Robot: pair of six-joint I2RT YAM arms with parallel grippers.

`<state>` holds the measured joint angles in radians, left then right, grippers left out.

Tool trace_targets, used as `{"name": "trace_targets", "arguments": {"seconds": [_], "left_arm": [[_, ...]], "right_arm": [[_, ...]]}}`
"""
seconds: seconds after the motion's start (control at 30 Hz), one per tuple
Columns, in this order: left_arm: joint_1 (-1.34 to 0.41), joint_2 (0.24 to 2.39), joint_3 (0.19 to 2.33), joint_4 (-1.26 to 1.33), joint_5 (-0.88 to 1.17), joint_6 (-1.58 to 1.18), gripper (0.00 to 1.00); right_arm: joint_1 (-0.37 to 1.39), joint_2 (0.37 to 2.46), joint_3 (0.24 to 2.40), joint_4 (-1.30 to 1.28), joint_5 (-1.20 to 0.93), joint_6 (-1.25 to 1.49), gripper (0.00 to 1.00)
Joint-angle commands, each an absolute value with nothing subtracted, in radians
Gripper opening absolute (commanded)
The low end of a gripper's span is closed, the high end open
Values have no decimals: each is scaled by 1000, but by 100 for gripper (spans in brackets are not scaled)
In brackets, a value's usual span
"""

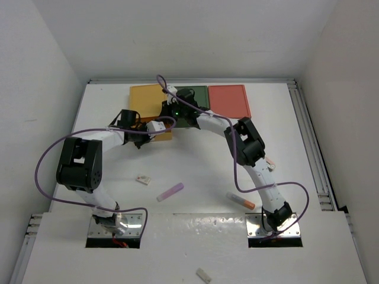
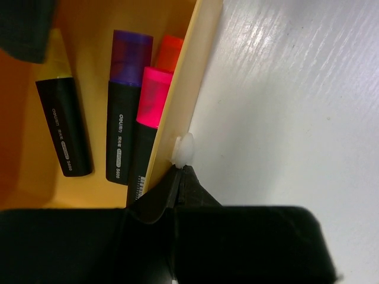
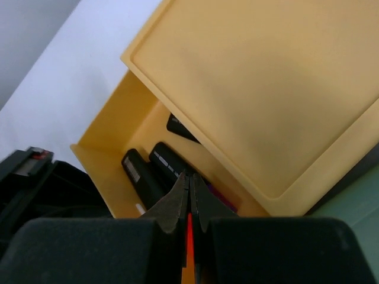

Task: Sort the stationery into containers
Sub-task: Close the drawer in the storage box.

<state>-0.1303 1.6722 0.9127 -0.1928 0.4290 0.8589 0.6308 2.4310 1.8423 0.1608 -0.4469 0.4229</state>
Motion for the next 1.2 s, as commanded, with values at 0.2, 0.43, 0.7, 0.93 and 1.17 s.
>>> {"name": "trace_targets", "arguments": {"seconds": [0.2,0.43,0.7,0.93,1.17], "left_arm": [[-68,1540,853,-208,624,980,5],[-37,1415,813,-256,699,993,5],[-28,1370,802,-259,704,921,10],[-14,1345,804,-252,716,851,19],[-6,1319,795,-261,716,839,20]], "right_arm": [[586,2361,1812,282,-514,564,0],[561,2275,1830,348,-572,658,0],[581,2348,1901,302,-446,500,3],[606,2427,1936,264,-384,388,3],[609,2477,1971,222,-356,351,3]]}}
